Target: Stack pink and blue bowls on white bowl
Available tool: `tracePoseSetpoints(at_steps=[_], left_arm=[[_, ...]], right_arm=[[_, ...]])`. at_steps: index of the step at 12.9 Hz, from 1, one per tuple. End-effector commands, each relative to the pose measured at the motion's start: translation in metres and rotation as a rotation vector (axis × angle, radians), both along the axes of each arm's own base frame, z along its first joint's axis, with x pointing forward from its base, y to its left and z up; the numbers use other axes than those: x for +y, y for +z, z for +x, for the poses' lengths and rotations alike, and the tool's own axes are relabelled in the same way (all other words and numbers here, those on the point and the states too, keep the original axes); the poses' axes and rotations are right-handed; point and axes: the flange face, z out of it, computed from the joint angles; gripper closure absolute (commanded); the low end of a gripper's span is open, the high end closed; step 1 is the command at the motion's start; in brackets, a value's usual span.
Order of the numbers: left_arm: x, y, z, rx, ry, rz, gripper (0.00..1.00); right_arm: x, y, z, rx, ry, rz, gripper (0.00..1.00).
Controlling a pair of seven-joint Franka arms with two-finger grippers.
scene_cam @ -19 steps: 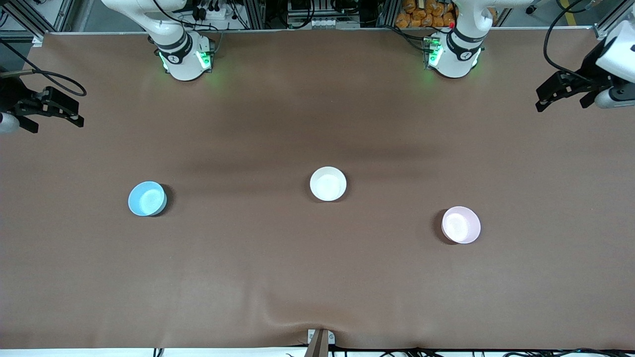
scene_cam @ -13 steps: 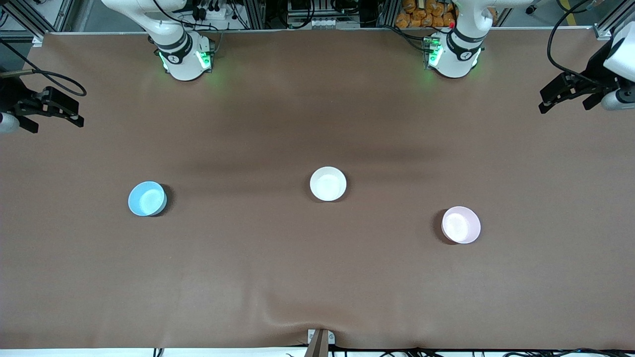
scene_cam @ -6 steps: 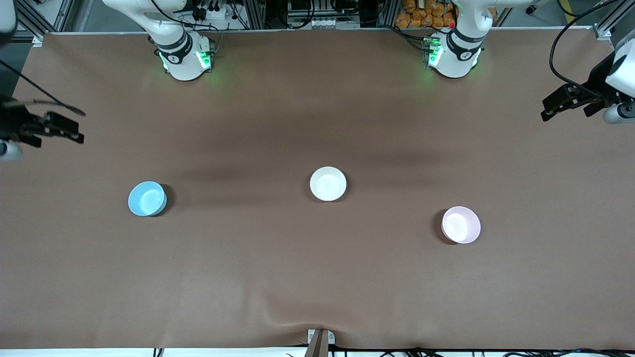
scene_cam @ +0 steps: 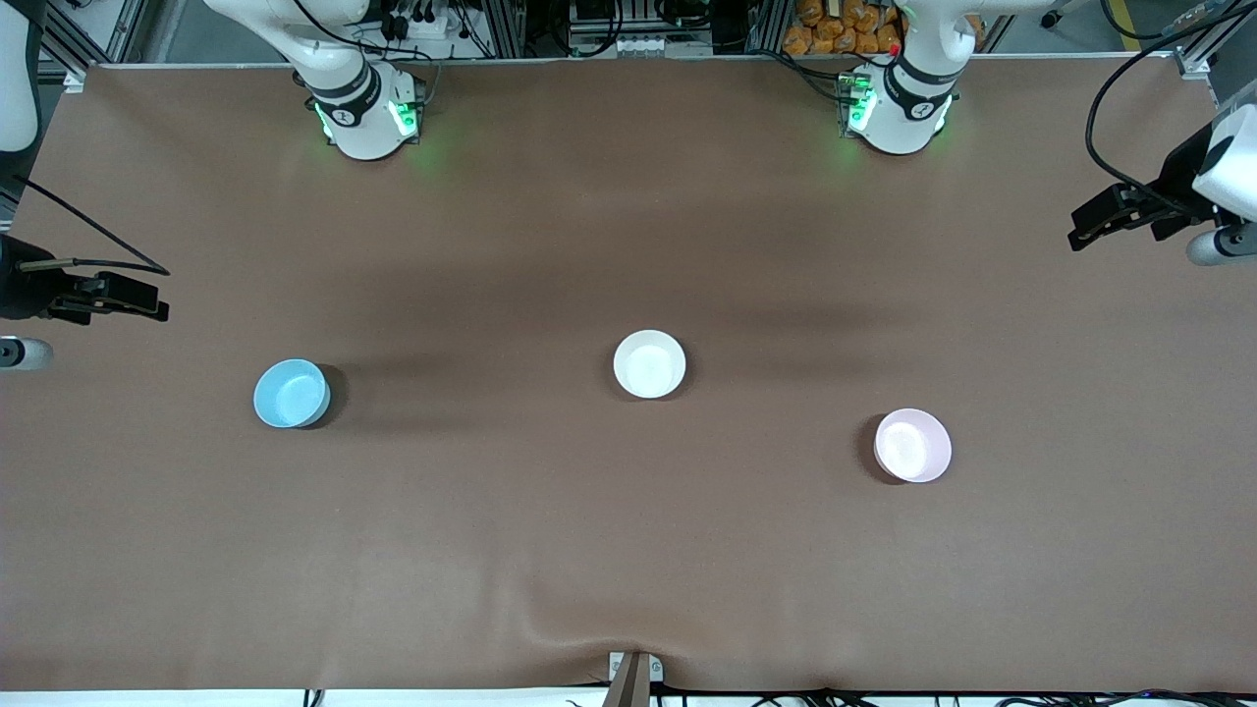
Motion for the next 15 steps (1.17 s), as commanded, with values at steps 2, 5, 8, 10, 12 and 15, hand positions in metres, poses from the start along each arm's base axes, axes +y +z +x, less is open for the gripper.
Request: tracePoseSetpoints(at_steps=[2,5,8,10,12,15], left_arm=[[0.002,0.001,0.005,0.006,-0.012,-0.017,0.00],[0.002,-0.011,0.016,0.004,-0.012,-0.014,0.00],[0.002,-0.035,0.032,0.009,-0.019,-0.010,0.00],[0.004,-0.056,0.048,0.003,-0.016,-0.008,0.00],[0.009,-0.086,0.066,-0.002,-0.008,-0.005,0.00],[0.014,-0.128,0.090,-0.014,0.001,-0.007,0.00]], right_arm=[[0.005,0.010,-0.002,-0.005,-0.006,0.008,0.00],[0.006,0.016,-0.005,-0.015,-0.003,0.007,0.00],[0.010,0.029,-0.007,-0.037,0.001,0.006,0.00],[0.016,0.031,-0.006,-0.042,0.013,0.009,0.00],[0.029,0.030,-0.005,-0.041,0.033,0.010,0.00],[0.047,0.029,-0.006,-0.027,0.067,0.003,0.00]])
